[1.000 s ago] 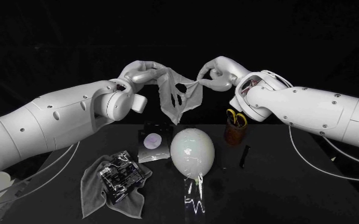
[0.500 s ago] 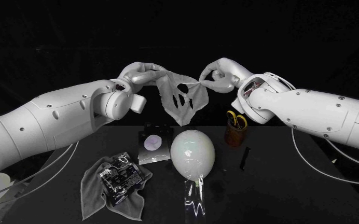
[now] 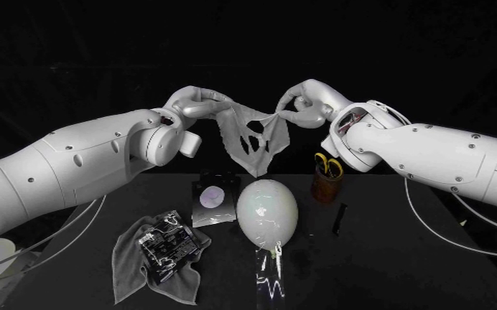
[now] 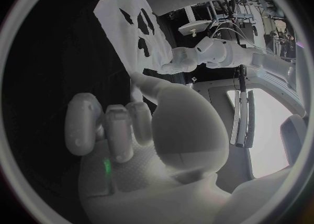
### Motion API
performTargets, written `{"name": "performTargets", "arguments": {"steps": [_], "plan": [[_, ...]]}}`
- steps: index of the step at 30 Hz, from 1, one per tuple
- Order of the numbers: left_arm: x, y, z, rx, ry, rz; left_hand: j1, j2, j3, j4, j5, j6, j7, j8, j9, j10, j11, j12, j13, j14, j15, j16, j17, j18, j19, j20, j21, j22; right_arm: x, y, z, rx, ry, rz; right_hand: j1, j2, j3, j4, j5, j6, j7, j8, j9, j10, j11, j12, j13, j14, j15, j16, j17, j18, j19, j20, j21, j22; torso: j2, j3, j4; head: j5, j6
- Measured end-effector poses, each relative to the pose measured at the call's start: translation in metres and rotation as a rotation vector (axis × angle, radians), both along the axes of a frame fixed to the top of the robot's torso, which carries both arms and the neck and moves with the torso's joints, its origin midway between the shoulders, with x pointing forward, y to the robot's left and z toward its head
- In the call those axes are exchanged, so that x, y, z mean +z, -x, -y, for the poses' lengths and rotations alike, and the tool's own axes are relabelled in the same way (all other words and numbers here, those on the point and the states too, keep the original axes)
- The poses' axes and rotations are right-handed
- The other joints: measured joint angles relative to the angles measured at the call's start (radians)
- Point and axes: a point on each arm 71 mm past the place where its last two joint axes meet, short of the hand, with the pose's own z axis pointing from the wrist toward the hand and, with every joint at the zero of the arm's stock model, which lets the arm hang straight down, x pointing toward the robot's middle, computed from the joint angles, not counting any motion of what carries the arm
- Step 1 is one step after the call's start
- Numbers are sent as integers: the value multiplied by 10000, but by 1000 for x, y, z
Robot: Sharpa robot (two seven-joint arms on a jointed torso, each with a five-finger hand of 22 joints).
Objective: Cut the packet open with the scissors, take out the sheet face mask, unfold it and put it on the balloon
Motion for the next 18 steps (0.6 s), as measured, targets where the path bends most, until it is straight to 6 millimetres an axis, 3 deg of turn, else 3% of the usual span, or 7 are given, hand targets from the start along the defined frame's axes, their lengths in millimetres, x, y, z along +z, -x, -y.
{"name": "performTargets", "arguments": {"steps": [18], "plan": [[6,-2,-2,249,77,258,-466,62,428,93,-2,176,-38,-208,0,17,-13,-71,-60,-13,20,0,126,0,58,58,0,-97,0,0,-1,-4,80,-36,0,0,-1,0,18,-7,-1,-21,0,-2,-1,-10,-9,0,0,-8,6,0,0,0,0,-8,3,-1,-8,-67,-35]]}}
